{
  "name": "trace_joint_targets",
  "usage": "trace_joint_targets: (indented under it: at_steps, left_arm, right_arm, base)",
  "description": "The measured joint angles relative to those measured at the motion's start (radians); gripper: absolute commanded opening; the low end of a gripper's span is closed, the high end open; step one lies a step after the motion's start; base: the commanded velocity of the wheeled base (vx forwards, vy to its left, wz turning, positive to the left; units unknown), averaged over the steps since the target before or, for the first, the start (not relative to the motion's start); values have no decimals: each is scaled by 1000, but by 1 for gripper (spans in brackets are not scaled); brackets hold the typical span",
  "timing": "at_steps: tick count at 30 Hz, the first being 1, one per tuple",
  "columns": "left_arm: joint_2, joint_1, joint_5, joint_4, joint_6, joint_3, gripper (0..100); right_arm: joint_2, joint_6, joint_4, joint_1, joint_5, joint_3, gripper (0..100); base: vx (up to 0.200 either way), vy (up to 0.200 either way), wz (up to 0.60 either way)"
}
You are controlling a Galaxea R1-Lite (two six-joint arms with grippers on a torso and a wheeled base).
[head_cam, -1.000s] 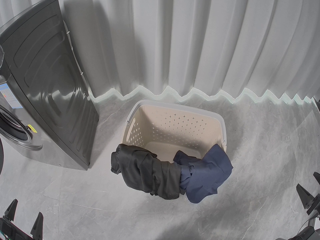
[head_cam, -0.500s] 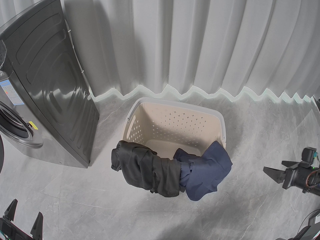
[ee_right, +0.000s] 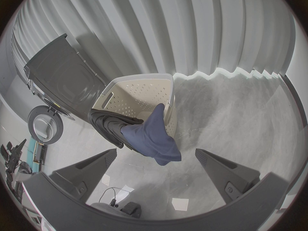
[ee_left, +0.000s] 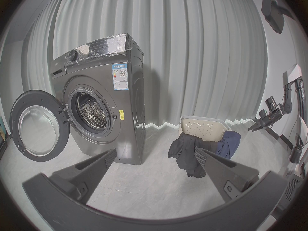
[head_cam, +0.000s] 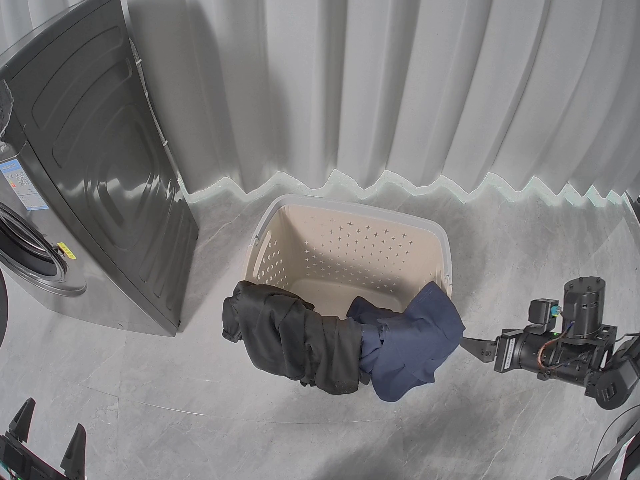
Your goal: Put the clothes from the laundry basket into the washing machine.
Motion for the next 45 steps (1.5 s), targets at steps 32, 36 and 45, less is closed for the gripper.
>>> trace_joint_targets:
  at_steps: [32, 36, 45]
  left_arm:
    - [0, 0, -2, 0, -2, 0, 100]
    - [0, 0, -3, 0, -3, 0, 100]
    - [0, -1, -3, 0, -3, 0, 100]
  right_arm:
    - [479, 59, -232, 126, -76, -207, 100]
    - [520, 59, -268, 127, -76, -231, 100]
    - [577, 97, -292, 129, -76, -310, 100]
  base:
    - [0, 0, 0]
    - [0, 0, 0]
    - [0, 0, 0]
